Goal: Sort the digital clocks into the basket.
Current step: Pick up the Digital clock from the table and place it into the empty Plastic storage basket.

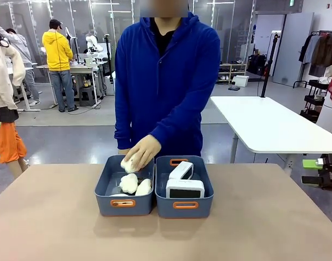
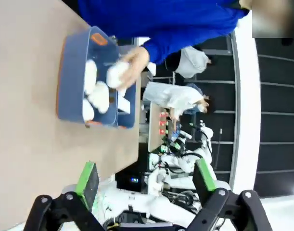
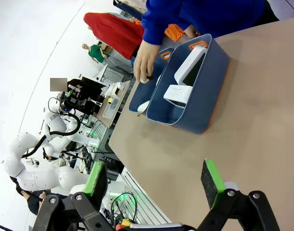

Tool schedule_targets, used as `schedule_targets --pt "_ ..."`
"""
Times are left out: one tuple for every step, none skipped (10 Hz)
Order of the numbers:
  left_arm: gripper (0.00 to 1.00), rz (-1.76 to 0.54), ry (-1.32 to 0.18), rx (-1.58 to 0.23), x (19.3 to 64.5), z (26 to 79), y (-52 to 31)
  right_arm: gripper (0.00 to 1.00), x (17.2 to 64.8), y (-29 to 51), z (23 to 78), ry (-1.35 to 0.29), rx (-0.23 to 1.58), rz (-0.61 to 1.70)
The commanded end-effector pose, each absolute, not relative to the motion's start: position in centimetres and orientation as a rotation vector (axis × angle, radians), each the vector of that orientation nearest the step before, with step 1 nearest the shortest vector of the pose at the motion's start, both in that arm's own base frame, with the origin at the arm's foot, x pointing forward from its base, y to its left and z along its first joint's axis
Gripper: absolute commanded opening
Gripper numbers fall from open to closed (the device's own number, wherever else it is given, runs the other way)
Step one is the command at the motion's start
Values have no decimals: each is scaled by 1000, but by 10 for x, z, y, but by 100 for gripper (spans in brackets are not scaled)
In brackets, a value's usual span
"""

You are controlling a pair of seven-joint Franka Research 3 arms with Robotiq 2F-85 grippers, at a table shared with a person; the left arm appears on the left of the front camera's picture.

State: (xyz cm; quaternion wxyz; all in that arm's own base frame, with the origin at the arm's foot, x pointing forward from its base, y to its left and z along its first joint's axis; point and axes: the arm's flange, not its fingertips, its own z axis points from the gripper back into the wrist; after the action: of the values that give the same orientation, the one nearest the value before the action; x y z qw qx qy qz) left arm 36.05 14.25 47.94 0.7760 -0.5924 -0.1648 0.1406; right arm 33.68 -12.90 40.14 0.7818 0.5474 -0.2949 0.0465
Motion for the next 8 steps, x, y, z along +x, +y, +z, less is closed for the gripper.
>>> schedule_targets --pt "100 235 -365 -1330 347 457 157 100 337 -128 404 -652 1188 102" --pt "100 234 -363 -1360 337 442 163 100 337 -128 404 -652 1188 102" --pt "100 247 -389 -1379 333 431 166 100 337 -128 404 -652 1188 102" --pt "100 273 -370 -1336 337 455 163 100 337 -128 404 -652 1188 102" --pt "100 273 -370 -1336 337 455 163 100 337 -128 404 -652 1188 102" --pt "100 273 -370 -1336 337 455 163 100 337 -128 404 -652 1188 102" --pt "100 273 -370 -1336 337 455 163 100 337 -128 404 -652 1188 102" --pt "100 273 -370 -1336 337 455 163 100 337 -128 404 -652 1188 102"
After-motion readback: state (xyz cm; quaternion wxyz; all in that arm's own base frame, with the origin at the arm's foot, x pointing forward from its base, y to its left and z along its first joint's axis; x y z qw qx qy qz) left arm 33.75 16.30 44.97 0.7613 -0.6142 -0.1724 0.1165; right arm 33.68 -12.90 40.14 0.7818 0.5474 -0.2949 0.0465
